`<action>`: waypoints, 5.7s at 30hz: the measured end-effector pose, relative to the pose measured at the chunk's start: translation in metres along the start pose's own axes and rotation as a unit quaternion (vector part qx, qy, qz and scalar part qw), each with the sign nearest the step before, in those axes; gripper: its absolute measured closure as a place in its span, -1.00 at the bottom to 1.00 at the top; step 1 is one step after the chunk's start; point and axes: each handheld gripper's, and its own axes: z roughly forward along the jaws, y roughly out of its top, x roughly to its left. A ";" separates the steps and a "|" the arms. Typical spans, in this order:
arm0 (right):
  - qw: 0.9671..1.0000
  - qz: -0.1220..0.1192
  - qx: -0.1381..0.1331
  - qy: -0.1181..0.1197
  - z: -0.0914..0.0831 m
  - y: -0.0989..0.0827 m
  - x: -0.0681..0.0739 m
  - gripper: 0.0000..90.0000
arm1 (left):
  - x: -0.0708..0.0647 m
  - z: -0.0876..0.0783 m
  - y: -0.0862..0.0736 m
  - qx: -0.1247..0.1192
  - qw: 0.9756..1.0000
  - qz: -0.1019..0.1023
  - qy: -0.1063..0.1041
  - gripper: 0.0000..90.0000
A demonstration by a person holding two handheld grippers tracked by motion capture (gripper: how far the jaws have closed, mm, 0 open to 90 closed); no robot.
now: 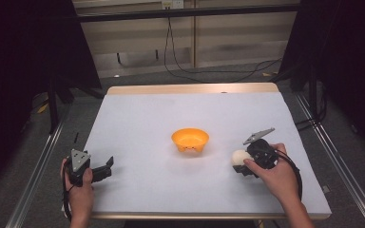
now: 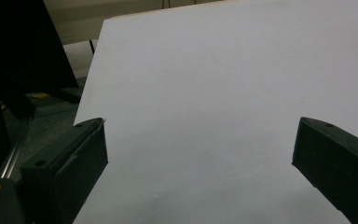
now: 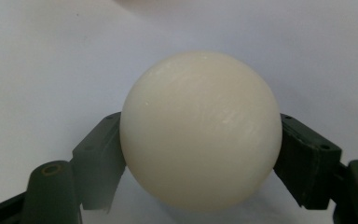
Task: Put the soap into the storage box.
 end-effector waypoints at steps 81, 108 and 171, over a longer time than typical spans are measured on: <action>0.999 -0.027 -0.001 0.046 0.068 0.149 0.041 -0.46 | 0.000 0.001 0.000 0.001 1.000 -0.006 -0.008 -0.93; 0.999 -0.011 -0.005 0.053 0.073 0.152 0.039 -0.41 | 0.000 0.001 0.000 0.004 1.000 -0.001 -0.009 -0.93; 0.985 0.092 -0.136 -0.054 -0.013 -0.027 -0.042 -1.00 | 0.000 0.000 0.000 0.000 1.000 -0.001 -0.008 -0.93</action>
